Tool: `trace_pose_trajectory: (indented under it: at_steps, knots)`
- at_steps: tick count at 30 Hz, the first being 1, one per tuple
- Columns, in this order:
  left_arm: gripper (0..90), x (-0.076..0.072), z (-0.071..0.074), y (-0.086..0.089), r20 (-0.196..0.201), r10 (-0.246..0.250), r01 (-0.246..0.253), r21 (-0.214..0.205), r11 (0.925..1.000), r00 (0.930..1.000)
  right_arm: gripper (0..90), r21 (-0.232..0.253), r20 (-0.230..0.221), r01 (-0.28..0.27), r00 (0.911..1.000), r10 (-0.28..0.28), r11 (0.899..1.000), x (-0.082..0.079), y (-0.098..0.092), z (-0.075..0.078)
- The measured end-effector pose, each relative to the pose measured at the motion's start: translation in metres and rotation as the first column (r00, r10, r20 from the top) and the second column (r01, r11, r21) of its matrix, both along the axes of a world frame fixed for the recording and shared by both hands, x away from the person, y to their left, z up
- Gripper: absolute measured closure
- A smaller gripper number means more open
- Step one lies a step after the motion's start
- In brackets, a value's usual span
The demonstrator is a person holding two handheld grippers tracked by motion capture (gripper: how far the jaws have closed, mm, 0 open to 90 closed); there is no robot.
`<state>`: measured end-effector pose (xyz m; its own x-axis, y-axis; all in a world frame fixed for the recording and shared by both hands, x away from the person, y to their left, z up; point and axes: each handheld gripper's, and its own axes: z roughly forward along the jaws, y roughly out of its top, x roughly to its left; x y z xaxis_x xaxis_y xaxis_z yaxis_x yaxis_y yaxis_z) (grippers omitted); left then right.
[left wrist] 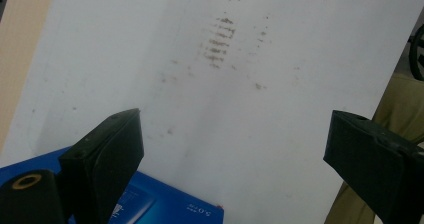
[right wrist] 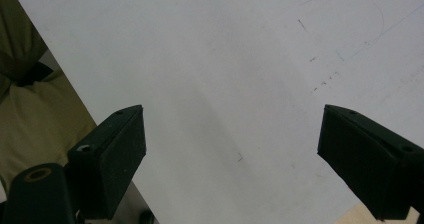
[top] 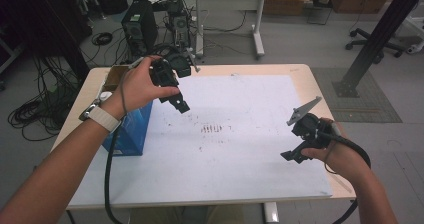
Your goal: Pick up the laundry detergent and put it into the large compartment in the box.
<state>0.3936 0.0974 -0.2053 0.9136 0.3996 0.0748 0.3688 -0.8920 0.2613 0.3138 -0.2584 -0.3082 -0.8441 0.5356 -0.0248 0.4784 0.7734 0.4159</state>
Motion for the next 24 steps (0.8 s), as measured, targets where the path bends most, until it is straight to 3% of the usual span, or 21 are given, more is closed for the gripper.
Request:
trace_pose_trajectory:
  at_steps: [24]
  knots:
    - [9.1, 0.0014, -0.001, 0.0033, 0.008, 0.013, -0.013, -0.012, 0.9998, 0.9999, 11.9, -0.002, 0.0, 0.001, 1.0, -0.001, 1.0, 0.0001, 0.0014, -0.0008]
